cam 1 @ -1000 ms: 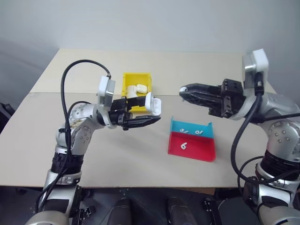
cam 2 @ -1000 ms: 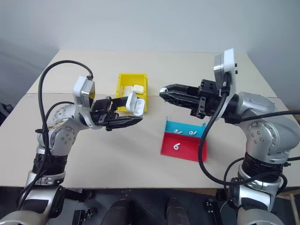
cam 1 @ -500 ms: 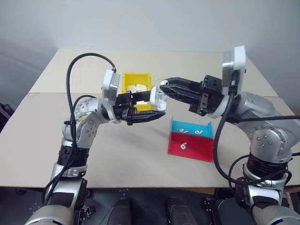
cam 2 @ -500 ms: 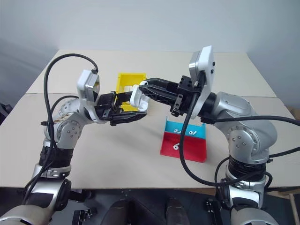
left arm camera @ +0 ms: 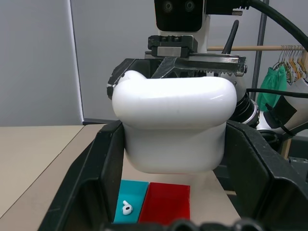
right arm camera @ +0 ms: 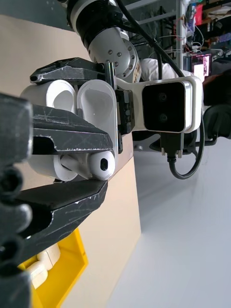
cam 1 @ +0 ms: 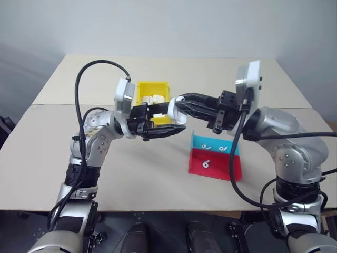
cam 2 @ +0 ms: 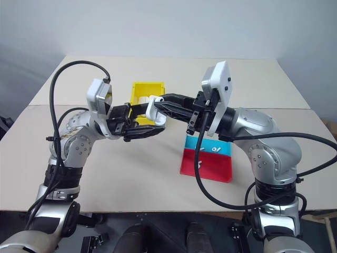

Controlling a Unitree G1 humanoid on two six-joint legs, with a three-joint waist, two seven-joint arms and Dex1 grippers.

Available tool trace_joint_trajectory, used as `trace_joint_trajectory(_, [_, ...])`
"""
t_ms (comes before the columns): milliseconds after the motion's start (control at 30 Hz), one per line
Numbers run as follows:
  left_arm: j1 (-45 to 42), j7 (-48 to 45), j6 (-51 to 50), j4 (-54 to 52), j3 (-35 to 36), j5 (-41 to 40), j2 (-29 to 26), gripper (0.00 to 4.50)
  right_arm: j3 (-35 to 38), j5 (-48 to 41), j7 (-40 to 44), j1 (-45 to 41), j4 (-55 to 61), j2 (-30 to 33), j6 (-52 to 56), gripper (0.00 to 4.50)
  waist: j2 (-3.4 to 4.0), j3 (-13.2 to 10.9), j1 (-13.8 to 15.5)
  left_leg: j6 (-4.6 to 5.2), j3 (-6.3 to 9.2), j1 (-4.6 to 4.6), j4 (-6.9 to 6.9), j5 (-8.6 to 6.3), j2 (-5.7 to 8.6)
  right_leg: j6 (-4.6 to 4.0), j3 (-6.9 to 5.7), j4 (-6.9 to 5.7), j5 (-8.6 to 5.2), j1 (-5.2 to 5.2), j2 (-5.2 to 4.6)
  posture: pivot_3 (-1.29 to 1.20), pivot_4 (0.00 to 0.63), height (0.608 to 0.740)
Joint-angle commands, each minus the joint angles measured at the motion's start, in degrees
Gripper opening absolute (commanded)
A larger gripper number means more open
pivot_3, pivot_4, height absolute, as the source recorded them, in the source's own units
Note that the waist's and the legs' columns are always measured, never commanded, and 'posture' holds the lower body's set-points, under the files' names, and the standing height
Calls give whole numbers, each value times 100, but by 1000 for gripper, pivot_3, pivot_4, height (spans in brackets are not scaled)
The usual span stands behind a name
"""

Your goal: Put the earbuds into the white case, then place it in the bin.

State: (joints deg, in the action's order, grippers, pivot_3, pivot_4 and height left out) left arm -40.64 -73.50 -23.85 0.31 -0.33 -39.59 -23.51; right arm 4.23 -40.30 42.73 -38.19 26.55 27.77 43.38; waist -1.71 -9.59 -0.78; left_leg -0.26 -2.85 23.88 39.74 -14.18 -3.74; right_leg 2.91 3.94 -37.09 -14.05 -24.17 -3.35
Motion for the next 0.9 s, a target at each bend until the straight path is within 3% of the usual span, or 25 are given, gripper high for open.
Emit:
trace_joint_trajectory(33, [-87, -16, 131, -226, 110, -81, 6, 2785, -62, 43, 105, 79, 89, 179, -163, 601, 0, 0, 0, 0, 0, 0, 0, 0, 0, 0, 0, 0, 0, 0, 0, 0, 150, 740])
trace_joint_trajectory(100, [-85, -7, 150, -224, 109, -75, 10, 2785, -85, -13, 182, 108, 102, 234, -206, 601, 0, 0, 0, 0, 0, 0, 0, 0, 0, 0, 0, 0, 0, 0, 0, 0, 150, 740])
trace_joint_trajectory(133, [-87, 2, 165, -218, 109, -67, 15, 2785, -101, -39, 224, 117, 105, 265, -224, 1347, 0, 0, 0, 0, 0, 0, 0, 0, 0, 0, 0, 0, 0, 0, 0, 0, 150, 740])
trace_joint_trajectory(433, [-103, 32, 211, -189, 116, -20, 42, 2785, -124, -92, 309, 74, 31, 329, -330, 4451, 0, 0, 1, 0, 0, 0, 0, 0, 0, 0, 0, 0, 0, 0, 0, 0, 150, 740])
trace_joint_trajectory(667, [-99, 43, 231, -134, 143, 45, 24, 2785, 253, -341, 284, -65, -151, 516, -274, 4483, 0, 0, 1, 0, 0, 0, 0, 0, 0, 0, 0, 1, 0, 0, 0, 0, 150, 740])
trace_joint_trajectory(767, [-98, 5, 268, -63, 182, 64, -27, 2785, 463, -376, 564, -250, -474, 993, -261, 4483, 0, 0, 18, 0, -1, 1, 0, 0, 0, 0, 0, 2, 0, 0, -1, 0, 150, 740])
trace_joint_trajectory(833, [-80, -3, 297, -53, 194, 74, -43, 2785, 246, -41, 943, -500, -867, 1575, -236, 4483, 2, -2, 19, 0, -1, 1, 0, 0, 1, 0, -1, 3, 0, 1, -1, 0, 150, 740])
trace_joint_trajectory(900, [-36, 36, 302, -99, 215, 55, -33, 2785, -477, 796, 1537, -746, -1326, 2237, -616, 4483, 3, -2, 13, 2, -2, 1, 0, -1, 0, 0, -1, 5, 0, 0, -2, 0, 150, 740])
